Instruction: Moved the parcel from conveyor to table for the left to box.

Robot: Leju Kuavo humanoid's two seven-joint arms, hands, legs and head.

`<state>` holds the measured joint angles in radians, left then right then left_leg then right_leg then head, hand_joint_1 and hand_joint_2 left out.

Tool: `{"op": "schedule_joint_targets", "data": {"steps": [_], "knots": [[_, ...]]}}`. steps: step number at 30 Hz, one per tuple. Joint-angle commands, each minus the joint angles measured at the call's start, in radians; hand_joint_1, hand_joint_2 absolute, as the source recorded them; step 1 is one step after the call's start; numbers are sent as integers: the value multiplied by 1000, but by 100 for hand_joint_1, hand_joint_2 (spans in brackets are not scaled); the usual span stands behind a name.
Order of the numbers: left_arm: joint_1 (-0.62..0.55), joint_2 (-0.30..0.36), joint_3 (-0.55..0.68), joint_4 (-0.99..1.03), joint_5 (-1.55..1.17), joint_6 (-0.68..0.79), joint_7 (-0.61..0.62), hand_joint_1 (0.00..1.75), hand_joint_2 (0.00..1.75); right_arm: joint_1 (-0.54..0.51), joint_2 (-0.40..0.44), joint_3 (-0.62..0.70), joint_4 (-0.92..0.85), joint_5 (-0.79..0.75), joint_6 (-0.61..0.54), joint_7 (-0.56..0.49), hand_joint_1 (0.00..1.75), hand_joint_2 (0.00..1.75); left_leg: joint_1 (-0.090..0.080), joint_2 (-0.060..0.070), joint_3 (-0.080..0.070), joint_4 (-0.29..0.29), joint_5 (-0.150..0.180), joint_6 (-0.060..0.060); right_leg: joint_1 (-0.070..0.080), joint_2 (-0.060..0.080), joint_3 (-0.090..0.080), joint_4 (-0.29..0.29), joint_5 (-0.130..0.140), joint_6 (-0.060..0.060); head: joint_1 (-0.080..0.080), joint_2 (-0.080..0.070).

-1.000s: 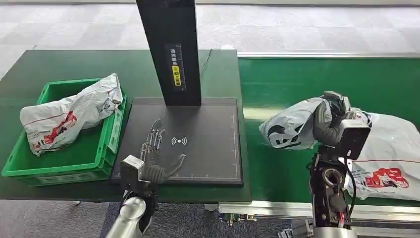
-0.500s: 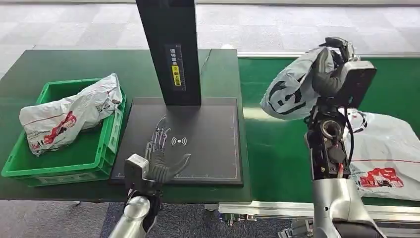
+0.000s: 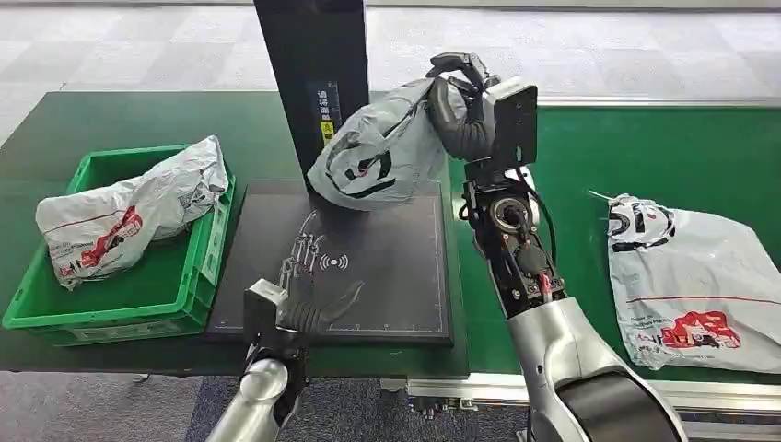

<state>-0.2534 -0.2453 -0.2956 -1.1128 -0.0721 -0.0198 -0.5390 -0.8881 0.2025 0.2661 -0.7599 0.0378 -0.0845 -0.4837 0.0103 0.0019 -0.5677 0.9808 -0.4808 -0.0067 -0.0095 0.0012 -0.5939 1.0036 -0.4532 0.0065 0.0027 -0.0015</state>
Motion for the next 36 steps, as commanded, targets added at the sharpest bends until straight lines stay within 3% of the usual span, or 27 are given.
{"op": "schedule_joint_targets", "data": {"steps": [1, 3, 14, 20, 24, 28, 29, 30, 31, 36], "knots": [[-49, 26, -14, 113, 4, 12, -8, 0, 175, -16, 144, 350, 224, 11, 215, -23, 175, 175, 0, 8, 8, -4, -1, -1, 0, 7, 4, -2, 0, -2, 0, 0], [-47, 30, -11, 109, 4, 13, -10, 0, 175, -2, 147, 397, 208, -2, 267, -25, 175, 175, 0, 4, 8, -4, -1, -1, 1, 5, 4, -2, 0, -2, -1, 0], [-47, 32, -10, 100, 3, 13, -10, 0, 175, -4, 136, 400, 200, -9, 275, -24, 175, 175, 2, 0, 2, -1, 0, 0, 2, 0, 1, -1, 0, -1, 0, 0], [-39, 41, -4, 82, 6, 15, -6, 0, 175, 23, 116, 489, 167, -76, 411, 6, 175, 175, 1, 0, 3, -1, 0, 0, 1, 0, 2, -2, 0, -1, -1, 0], [-28, 42, 4, 73, 8, 25, 1, 0, 175, 32, 109, 534, 193, -137, 570, 75, 175, 175, 2, -1, 5, -2, 0, 0, 2, -1, 4, -2, -1, -1, -1, 0], [-42, 38, 15, 62, 9, 39, 33, 0, 175, 48, 69, 750, 204, -59, 735, 84, 175, 175, 2, -1, 3, -2, 0, 0, 2, -1, 3, -2, 0, -1, -1, 0], [-33, 42, 16, 46, 8, 42, 40, 0, 175, 67, 56, 775, 194, -51, 719, 70, 141, 175, 2, -1, 3, -2, 0, 0, 2, -1, 2, -2, 0, -1, 0, 0], [-27, 44, 18, 37, 7, 42, 42, 0, 175, 75, 51, 778, 197, -72, 730, 65, 7, 175, 2, -1, 4, -2, 0, 0, 2, -1, 4, -3, 0, -1, 0, 0], [-19, 46, 18, 29, 7, 43, 44, 0, 175, 75, 47, 769, 197, -98, 742, 78, 0, 175, 2, -2, 3, -2, 0, 0, 3, -2, 3, -3, 0, -1, 0, 0], [4, 49, 8, 3, -33, 83, 63, 0, 175, 71, 4, 744, 136, -128, 667, 91, 0, 175, 2, -3, 2, -1, 1, 0, 3, -4, 2, -2, -1, -1, -1, 0]]}}
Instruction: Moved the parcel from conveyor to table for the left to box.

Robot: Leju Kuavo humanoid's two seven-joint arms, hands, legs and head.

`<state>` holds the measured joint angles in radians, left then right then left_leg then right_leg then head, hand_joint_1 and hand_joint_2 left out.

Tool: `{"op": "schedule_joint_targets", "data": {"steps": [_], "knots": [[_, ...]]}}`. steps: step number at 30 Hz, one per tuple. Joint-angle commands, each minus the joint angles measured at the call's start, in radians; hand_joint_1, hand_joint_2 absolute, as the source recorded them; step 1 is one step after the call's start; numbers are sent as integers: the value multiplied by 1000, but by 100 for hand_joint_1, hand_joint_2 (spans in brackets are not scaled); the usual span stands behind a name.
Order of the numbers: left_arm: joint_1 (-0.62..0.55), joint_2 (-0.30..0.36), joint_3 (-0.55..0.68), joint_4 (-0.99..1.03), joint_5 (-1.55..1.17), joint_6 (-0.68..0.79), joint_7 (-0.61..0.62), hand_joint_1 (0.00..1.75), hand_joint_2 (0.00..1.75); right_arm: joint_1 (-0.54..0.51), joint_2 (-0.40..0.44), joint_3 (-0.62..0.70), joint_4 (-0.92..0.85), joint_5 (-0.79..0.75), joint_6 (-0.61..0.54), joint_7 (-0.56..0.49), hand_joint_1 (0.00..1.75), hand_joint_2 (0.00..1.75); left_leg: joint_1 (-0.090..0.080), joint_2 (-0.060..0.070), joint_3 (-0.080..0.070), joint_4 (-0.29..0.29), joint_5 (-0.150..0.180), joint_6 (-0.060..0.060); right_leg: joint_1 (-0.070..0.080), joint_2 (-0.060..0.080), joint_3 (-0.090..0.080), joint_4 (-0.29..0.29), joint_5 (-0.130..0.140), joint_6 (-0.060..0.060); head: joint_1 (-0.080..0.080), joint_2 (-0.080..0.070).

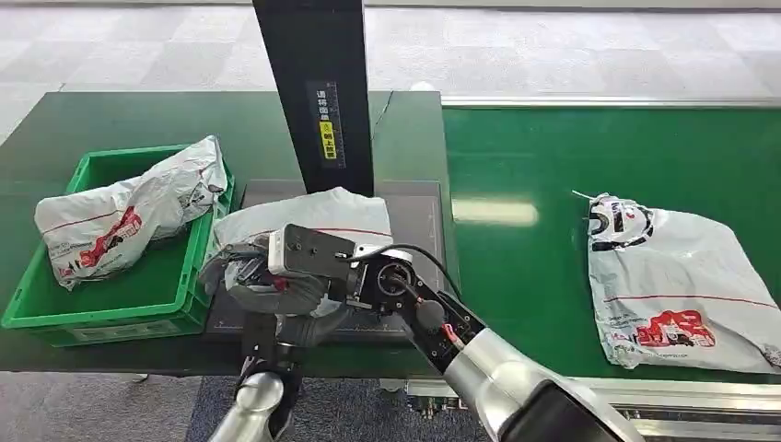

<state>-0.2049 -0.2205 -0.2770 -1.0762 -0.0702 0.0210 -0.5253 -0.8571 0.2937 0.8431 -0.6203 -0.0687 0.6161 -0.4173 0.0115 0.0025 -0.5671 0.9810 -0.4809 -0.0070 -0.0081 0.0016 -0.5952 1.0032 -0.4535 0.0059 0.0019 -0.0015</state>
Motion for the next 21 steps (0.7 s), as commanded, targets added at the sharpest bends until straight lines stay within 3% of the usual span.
{"op": "schedule_joint_targets", "data": {"steps": [1, 8, 12, 15, 21], "knots": [[-45, 24, -10, -33, -46, 55, 54, 0, 175, 47, -95, 155, -15, -23, -62, 27, 0, 175, 1, -6, 3, -2, 1, 0, 1, -6, 5, -2, -1, 0, 0, 0], [-43, 8, -8, -5, -120, 116, 52, 0, 175, 169, -155, 16, -73, -54, -94, -27, 0, 175, 0, -6, 5, -2, 1, 1, 0, -6, 7, -3, -1, 0, 1, 0], [-70, 9, -16, 51, -421, 438, 149, 0, 175, 230, -164, -46, -107, -4, -141, -18, 0, 175, 1, -5, 4, -2, 1, 1, 1, -6, 6, -3, -1, 0, 1, 0], [-95, 11, 19, 98, -604, 599, 256, 0, 175, 250, -158, -83, -120, 5, -140, -7, 0, 175, 1, -5, 5, -2, 1, 0, 1, -5, 7, -3, -1, 0, 0, 0], [-94, 13, 29, 91, -606, 592, 256, 0, 175, 248, -154, -88, -120, 6, -139, -1, 0, 175, 0, -3, 4, -2, 1, 0, 0, -3, 5, -2, 0, 0, 0, 0]]}}
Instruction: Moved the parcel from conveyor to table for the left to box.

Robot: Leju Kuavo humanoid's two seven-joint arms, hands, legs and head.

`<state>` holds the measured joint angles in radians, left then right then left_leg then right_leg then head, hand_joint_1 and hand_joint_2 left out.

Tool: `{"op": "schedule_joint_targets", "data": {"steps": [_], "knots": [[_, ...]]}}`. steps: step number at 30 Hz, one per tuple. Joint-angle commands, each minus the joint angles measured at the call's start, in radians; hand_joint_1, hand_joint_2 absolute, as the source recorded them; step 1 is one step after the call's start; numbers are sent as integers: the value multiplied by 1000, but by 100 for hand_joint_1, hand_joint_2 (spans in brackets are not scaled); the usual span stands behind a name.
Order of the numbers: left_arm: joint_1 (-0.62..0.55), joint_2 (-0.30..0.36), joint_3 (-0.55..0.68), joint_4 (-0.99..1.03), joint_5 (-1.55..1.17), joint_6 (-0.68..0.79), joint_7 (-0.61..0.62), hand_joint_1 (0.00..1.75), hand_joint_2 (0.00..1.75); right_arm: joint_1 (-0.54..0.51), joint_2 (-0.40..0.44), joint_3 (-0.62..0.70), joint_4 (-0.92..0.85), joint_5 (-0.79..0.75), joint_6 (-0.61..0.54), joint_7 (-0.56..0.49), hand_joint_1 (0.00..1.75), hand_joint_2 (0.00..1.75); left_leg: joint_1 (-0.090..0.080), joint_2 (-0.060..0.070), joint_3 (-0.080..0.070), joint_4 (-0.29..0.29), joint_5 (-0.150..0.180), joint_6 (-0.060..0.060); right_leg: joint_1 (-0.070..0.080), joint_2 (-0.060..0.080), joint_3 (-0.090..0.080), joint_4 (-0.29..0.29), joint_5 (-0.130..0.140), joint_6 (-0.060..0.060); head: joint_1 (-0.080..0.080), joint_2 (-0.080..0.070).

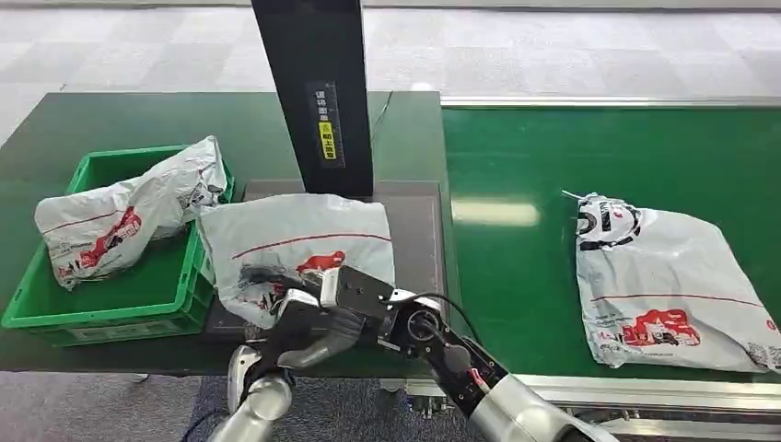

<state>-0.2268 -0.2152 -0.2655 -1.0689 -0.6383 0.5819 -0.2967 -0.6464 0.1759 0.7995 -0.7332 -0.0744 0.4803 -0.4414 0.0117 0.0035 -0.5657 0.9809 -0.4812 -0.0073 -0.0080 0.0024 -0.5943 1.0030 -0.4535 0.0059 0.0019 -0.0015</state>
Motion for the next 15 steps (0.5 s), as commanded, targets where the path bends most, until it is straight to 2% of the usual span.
{"op": "schedule_joint_targets", "data": {"steps": [1, 13, 15], "knots": [[-72, 7, 18, 84, -37, 31, 28, 0, 175, 37, -36, -45, -7, 12, -3, 23, 0, 175, 0, -4, 1, -1, 1, 0, 0, -4, 3, -1, 0, 0, 0, 0], [-72, 7, 18, 84, -37, 31, 28, 0, 175, 37, -36, -45, -7, 12, -3, 23, 0, 175, 0, -3, 3, -2, 1, 0, 0, -3, 4, -2, 0, 0, 0, 0], [-63, -1, 48, 72, -79, 68, 49, 0, 175, 48, -34, -66, -9, 19, -7, 28, 0, 175, 0, -2, 1, -1, 0, 0, 0, -2, 3, -1, 0, 0, 0, 0]]}}
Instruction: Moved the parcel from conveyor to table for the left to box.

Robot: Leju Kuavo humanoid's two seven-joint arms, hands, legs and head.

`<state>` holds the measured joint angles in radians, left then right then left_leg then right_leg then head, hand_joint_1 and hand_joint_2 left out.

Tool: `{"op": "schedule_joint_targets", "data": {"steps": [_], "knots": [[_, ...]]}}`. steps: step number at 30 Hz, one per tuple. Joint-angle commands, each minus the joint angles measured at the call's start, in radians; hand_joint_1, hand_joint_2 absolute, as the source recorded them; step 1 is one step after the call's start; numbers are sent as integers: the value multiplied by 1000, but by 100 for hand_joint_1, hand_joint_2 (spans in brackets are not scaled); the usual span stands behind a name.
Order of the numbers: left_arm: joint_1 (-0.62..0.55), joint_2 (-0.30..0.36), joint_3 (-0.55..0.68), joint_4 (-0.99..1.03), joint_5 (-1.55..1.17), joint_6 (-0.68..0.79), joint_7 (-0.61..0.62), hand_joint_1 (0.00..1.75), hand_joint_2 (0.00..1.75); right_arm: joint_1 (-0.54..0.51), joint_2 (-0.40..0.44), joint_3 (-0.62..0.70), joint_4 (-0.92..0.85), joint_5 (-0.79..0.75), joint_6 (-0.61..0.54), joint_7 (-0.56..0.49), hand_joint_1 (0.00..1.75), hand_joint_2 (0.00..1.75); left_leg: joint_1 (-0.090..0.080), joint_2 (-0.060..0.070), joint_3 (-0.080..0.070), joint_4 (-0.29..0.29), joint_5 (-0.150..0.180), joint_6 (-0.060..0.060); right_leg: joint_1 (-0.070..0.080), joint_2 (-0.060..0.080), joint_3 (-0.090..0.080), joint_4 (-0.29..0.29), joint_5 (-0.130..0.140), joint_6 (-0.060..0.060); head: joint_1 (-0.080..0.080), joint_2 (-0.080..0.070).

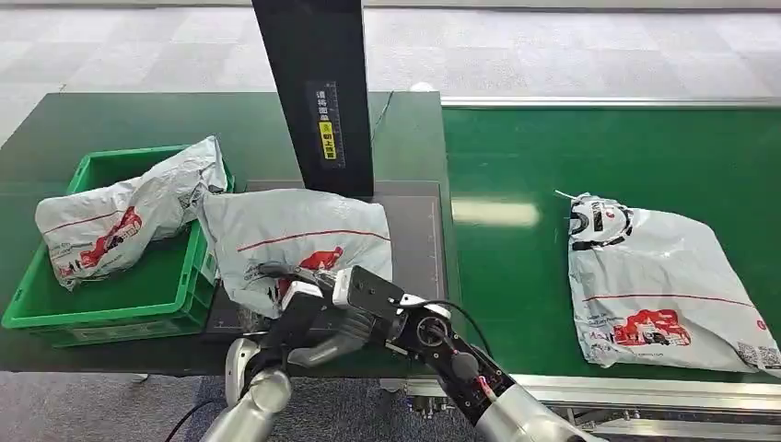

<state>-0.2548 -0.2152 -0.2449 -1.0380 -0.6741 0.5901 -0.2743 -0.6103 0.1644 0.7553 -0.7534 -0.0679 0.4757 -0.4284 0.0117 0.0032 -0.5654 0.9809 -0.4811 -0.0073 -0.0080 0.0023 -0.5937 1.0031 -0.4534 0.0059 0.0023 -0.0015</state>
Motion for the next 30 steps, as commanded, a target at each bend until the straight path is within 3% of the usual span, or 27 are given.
{"op": "schedule_joint_targets", "data": {"steps": [1, 10, 11, 13, 15, 18, 19, 20, 22, 24, 26, 30], "knots": [[-32, 1, 35, 34, -46, 59, 26, 0, 175, 19, -28, -26, 10, 13, -2, 14, 0, 175, 0, -2, 2, -1, 0, 0, 0, -2, 3, -1, 0, 0, 0, 0], [-45, -29, 59, 48, -25, 19, -5, 0, 175, 81, -58, -81, -50, 4, 11, -16, 0, 175, 0, -5, 4, -3, 0, 1, 0, -5, 6, -3, -1, 0, 0, 0], [-58, -31, 60, 59, -13, 3, -18, 0, 175, 90, -100, -19, -109, 12, 164, -67, 0, 175, 0, -4, 4, -2, 0, 1, 0, -4, 6, -3, -1, 0, 0, 0], [-82, -32, 73, 74, 4, -9, -23, 0, 175, 148, -158, -49, -194, 53, 186, -54, 0, 175, 0, -6, 1, -1, 1, 1, 0, -6, 3, -2, -1, 0, 0, 0], [-75, -27, 83, 60, 7, 0, -21, 0, 175, 196, -200, -101, -262, 104, 150, -33, 0, 175, 0, -8, 1, -1, 1, 1, 1, -8, 4, -2, -1, 0, 0, 0], [-23, -13, 96, -5, 13, -3, -20, 0, 175, 307, -248, -313, -417, 24, 102, -82, 0, 175, 0, -7, 2, -1, 1, 1, 0, -6, 4, -2, -1, 0, 0, 0], [1, -13, 109, -35, 12, -1, -18, 0, 175, 349, -228, -418, -491, 66, -40, -124, 0, 175, 0, -7, 1, -1, 1, 1, 0, -6, 4, -2, -1, 0, 0, 0], [22, -18, 121, -61, 4, 3, -14, 0, 175, 378, -200, -486, -563, 226, -272, -185, 0, 175, 0, -6, 1, -1, 0, 1, 0, -5, 3, -2, -1, 0, 0, 0], [47, -20, 125, -98, -1, -20, -15, 0, 175, 420, -138, -551, -672, 358, -480, -233, 0, 175, -1, -5, 0, 0, -1, 1, -1, -4, 2, 0, -1, 0, 0, 0], [37, -19, 112, -90, -2, -44, -19, 0, 175, 443, -126, -540, -786, 346, -601, -270, 0, 175, -1, -4, 0, 0, -2, 1, -1, -3, 1, 1, -2, 0, 0, 0], [6, -20, 94, -56, 3, -69, -19, 0, 175, 428, -167, -446, -863, 328, -731, -270, 0, 175, -1, -3, -2, 0, -1, 0, -1, -3, -1, 0, -1, 0, 1, 0], [-34, -24, 73, -4, 20, -86, -24, 0, 175, 377, -199, -328, -887, 408, -991, -270, 0, 175, -1, -3, -1, 1, -1, 0, -1, -3, 0, 1, -1, 0, 0, 0]]}}
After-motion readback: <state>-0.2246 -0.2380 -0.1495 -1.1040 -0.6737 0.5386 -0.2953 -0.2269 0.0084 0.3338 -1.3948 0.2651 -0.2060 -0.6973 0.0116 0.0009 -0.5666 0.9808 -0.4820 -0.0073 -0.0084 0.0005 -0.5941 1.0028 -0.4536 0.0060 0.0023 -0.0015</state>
